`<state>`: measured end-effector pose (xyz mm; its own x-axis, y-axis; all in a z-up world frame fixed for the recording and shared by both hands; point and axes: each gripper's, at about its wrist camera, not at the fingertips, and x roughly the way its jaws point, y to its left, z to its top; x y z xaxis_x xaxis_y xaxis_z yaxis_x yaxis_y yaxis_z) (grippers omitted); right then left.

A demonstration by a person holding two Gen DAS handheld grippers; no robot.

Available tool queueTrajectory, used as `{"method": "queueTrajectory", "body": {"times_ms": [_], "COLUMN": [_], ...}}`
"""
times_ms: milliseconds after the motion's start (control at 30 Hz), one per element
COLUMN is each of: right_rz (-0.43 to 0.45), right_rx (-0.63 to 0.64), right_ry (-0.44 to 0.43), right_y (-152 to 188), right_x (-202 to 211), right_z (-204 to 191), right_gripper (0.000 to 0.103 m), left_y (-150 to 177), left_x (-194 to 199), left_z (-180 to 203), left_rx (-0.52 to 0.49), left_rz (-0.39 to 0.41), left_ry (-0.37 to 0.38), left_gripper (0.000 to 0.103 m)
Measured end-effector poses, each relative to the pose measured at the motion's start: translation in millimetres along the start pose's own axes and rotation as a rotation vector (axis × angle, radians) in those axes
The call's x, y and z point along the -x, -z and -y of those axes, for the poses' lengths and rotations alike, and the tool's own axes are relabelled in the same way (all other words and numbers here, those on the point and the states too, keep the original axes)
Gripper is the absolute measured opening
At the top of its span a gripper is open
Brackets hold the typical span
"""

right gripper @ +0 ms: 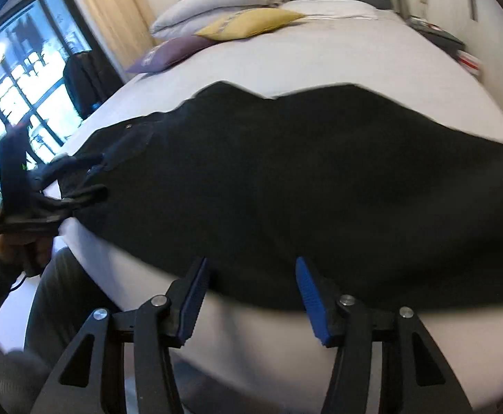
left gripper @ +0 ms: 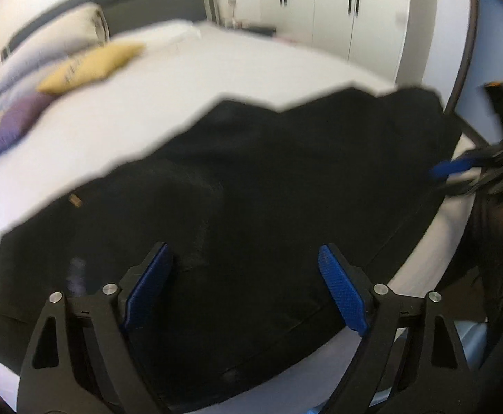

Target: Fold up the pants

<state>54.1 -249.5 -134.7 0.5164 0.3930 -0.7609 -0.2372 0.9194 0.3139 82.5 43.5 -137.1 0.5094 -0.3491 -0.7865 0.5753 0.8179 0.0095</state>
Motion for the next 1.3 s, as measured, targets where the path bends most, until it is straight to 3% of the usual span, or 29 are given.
{"method": "queueTrajectory", "body": {"times_ms": [67,200,300,367,433,500,667,967,1133,1300], "right_rz": [0.093,0.286,0.404,0.46,0.467,0.42,0.321,0.563,0.598,0.532], "right_rx": [-0.086,-0.425,-0.649,-0.767,-0.892,-1.018,-1.225,-1.368,-1.406,-1.43], "right_ry": [-0.011,0.029,-0.031,-0.135,-0.231,-0.35,-0.488,-0.602,-0.581,-0.511], "right_y": [9,29,38,42,44,47,53,46,45,59], "right_x": [40,109,129,125,109,84,24,8,8,37], "right_z": [26,112,166,191,207,217,204,223,217,202], "right_gripper": [0.057,0.058,0.058,0.059,0.059,0.059,0.056,0.056,0.056,0.056], "left_y": [0,-15,-25,-23,-16,-22,-30,-23,-18,-16], "left_x": [-8,-6,-9,-25,-35,-40,-50,-53,-48,-47], "left_z": [6,11,15,10,11,9,12,14,10,9], "left_rx": [0.001,0.013,0.027,0.036,0.052,0.088,0.088,0.1,0.097,0.095], "left_rz": [-0.011,0.017,0.002,-0.059,-0.087,-0.095,-0.109,-0.095,-0.094,-0.088], "left_ry": [-0.016,-0.033,-0.052,-0.065,-0.075,-0.074,-0.087,-0.093,-0.093,-0.092], "left_gripper": [0.086,0.086,0.086,0.086,0.086,0.086,0.086,0.086,0.086,0.086]}}
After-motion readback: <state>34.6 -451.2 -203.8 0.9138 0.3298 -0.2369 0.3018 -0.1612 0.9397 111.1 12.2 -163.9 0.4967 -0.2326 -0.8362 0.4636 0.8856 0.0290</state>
